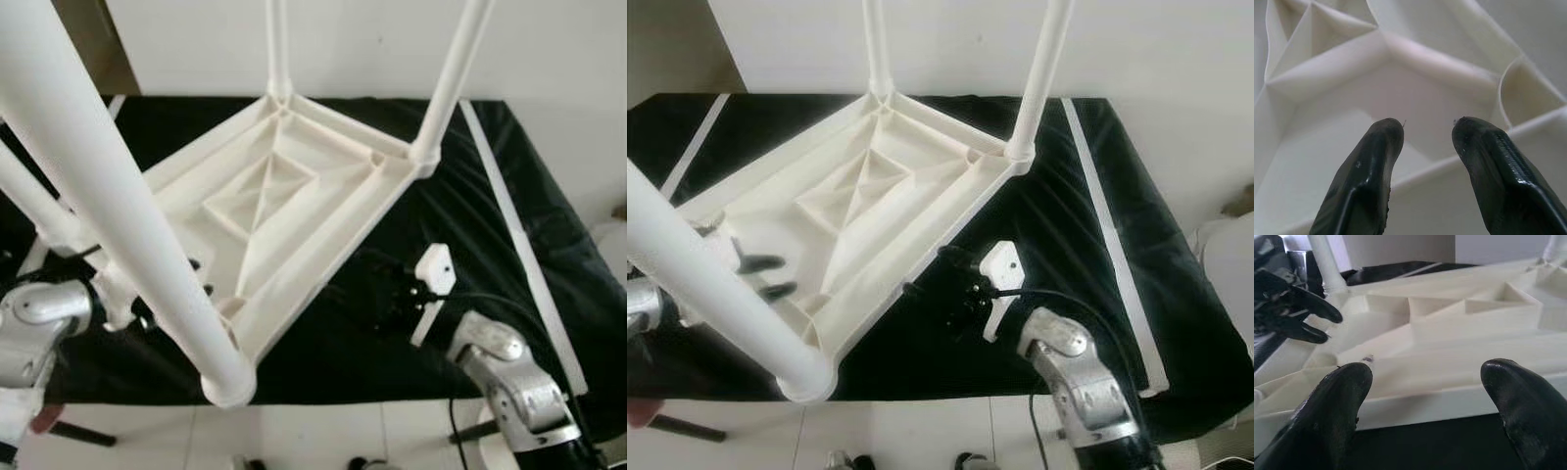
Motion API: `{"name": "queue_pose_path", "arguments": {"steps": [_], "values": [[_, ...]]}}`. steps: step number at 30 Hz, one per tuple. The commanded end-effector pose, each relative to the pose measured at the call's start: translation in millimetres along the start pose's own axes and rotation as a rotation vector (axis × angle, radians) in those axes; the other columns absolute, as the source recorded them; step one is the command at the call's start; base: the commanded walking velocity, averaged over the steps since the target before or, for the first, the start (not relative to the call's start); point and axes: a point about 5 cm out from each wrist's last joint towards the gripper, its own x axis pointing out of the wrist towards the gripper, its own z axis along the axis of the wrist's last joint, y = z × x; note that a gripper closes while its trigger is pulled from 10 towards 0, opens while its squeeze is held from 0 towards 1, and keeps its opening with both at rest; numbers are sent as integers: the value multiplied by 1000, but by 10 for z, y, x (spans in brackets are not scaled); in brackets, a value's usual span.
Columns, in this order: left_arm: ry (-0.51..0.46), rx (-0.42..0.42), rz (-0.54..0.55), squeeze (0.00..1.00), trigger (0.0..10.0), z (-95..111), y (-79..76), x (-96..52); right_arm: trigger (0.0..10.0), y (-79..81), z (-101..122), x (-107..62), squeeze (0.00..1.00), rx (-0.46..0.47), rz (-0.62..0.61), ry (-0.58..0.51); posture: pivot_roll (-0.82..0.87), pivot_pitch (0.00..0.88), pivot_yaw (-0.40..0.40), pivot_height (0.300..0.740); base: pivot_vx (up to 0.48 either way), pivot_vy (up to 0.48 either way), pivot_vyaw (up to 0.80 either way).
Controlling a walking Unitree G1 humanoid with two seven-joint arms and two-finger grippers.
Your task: Building children table
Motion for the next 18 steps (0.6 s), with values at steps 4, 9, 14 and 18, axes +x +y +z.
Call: {"name": "queue_pose_path", "arguments": {"steps": [4, 9, 14, 18], "values": [[83, 41, 11, 0, 10000, -100, 57, -129, 10000, -132, -239, 15, 0, 88, -336, 40, -40, 173, 12, 740, 0, 0, 0], [94, 60, -5, 0, 10000, -104, 52, -168, 10000, -167, -333, 62, 0, 98, -489, 71, -44, 177, 18, 740, 0, 0, 0], [124, 103, -41, 0, 10000, -181, -27, -80, 10000, -237, -461, 147, 0, 121, -644, 115, -50, 177, 26, 740, 0, 0, 0], [120, 108, -55, 0, 10000, -211, -95, 72, 10000, -288, -439, 261, 0, 114, -683, 112, -60, 178, 24, 740, 0, 0, 0]]}}
